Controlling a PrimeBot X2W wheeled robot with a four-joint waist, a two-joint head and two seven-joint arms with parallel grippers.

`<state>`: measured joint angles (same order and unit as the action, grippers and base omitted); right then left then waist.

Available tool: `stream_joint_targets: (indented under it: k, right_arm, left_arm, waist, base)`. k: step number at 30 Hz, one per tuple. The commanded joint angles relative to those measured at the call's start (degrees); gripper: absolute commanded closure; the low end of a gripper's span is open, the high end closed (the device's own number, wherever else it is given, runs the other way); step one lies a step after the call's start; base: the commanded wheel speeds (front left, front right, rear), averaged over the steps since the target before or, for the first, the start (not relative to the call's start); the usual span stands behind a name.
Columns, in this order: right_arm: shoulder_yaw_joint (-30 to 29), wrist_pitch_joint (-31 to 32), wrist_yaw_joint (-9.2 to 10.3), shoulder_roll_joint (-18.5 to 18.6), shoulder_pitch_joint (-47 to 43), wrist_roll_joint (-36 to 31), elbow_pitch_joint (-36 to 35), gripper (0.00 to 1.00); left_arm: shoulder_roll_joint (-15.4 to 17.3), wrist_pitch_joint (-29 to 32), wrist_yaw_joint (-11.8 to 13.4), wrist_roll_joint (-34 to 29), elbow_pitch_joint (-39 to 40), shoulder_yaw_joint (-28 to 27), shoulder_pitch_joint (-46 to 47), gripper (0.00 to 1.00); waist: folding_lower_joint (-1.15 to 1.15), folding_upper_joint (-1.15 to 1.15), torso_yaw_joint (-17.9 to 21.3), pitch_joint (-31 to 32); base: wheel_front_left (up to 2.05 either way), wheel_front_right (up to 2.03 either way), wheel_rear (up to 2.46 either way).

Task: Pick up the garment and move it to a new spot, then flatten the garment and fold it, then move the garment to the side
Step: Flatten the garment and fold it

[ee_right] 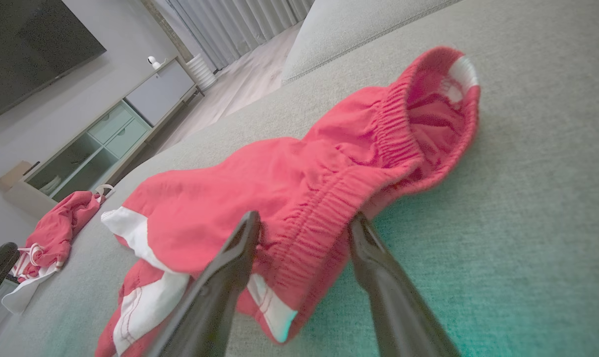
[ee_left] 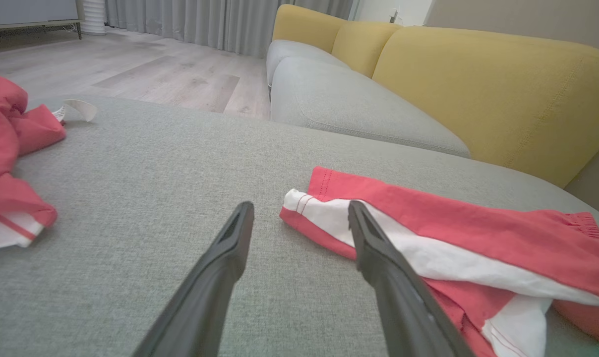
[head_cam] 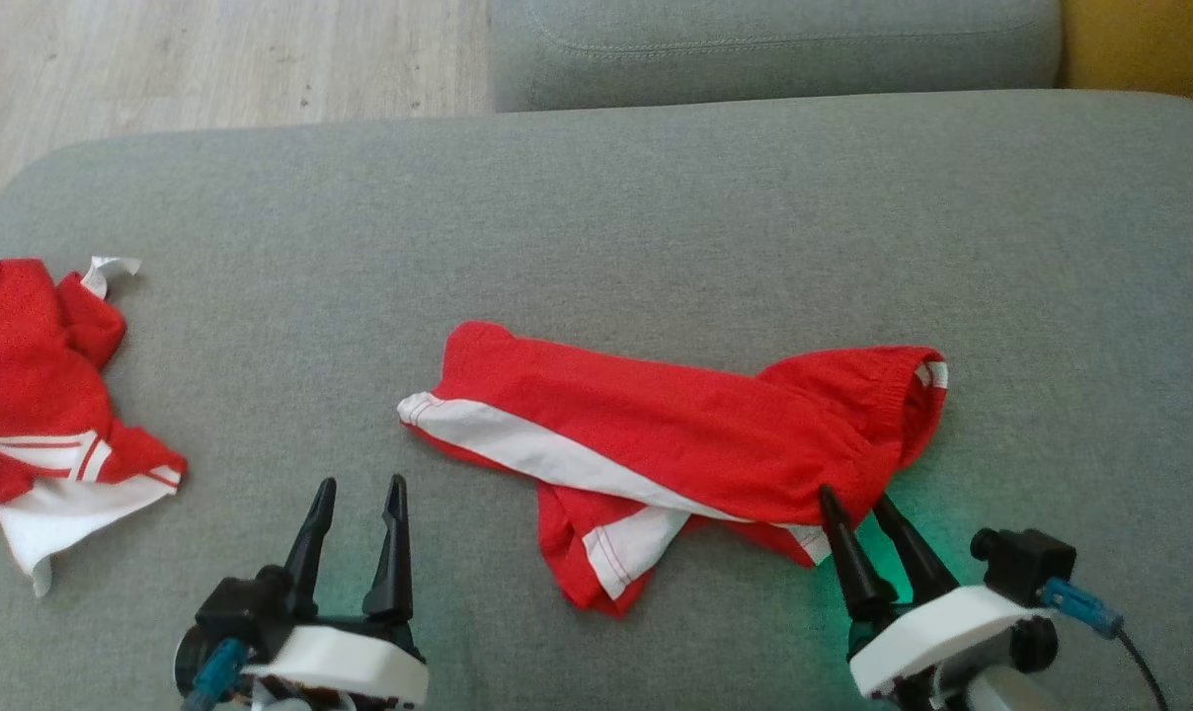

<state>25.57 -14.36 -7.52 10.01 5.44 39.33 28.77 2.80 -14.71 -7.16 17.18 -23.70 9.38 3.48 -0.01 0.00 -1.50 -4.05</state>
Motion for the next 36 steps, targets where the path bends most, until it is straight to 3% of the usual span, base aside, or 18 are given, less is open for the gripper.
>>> stream_joint_targets:
  k: [1, 9, 22, 23, 24, 25, 31, 36]
  right_arm:
    - [0.51, -0.63, 0.03, 1.04, 2.84, 0.21, -1.36, 1.00]
    - [-4.89, -0.63, 0.03, 3.22, 9.44, 0.17, -0.65, 1.00]
    - [-0.06, -0.63, 0.03, 8.49, 22.53, 1.49, 13.64, 1.00]
    - [0.12, -0.63, 0.03, 8.37, 23.13, 1.35, 14.42, 0.73]
    - [0.07, -0.63, 0.03, 8.15, 23.62, 1.30, 15.22, 0.09]
    - [0.20, -0.63, 0.03, 7.81, 23.95, 1.23, 15.83, 0.00]
    - [-0.52, -0.63, 0.03, 7.12, 21.67, -1.57, 14.61, 0.00]
    - [-5.45, -0.63, 0.03, 6.29, 15.80, -8.06, 8.88, 0.00]
  left_arm:
    - [0.10, -0.29, -0.28, 0.50, 1.89, -1.27, 1.35, 0.00]
    - [0.09, -0.29, -0.31, 1.19, 2.46, 1.21, 2.00, 0.00]
    - [0.09, -0.29, -0.32, 2.82, 1.35, 4.50, 2.88, 0.00]
    - [0.09, -0.29, -0.32, 2.77, 1.26, 4.39, 3.02, 0.00]
    - [0.09, -0.29, -0.32, 2.63, 1.20, 4.21, 3.19, 0.00]
    - [0.09, -0.29, -0.32, 2.51, 1.12, 4.04, 3.27, 0.00]
    - [0.08, -0.29, 0.18, 2.32, 1.33, 1.75, 2.57, 0.00]
    - [0.08, -0.29, 2.17, 0.13, 2.48, -1.68, 0.58, 0.00]
  waist:
    - [0.01, 0.00, -0.32, -0.28]
    - [0.01, 0.00, -2.95, -2.07]
    - [0.01, 0.00, -6.25, -4.67]
    - [0.01, 0.00, -6.21, -4.70]
    - [0.01, 0.00, -6.07, -4.63]
    - [0.01, 0.00, -5.88, -4.40]
    - [0.01, 0.00, -3.89, -1.45]
    - [0.01, 0.00, -1.45, 2.11]
  base:
    - [0.00, 0.00, 0.00]
    - [0.00, 0.00, 0.00]
    - [0.00, 0.00, 0.00]
    - [0.00, 0.00, 0.00]
    - [0.00, 0.00, 0.00]
    - [0.00, 0.00, 0.00]
    - [0.00, 0.00, 0.00]
    - [0.00, 0.00, 0.00]
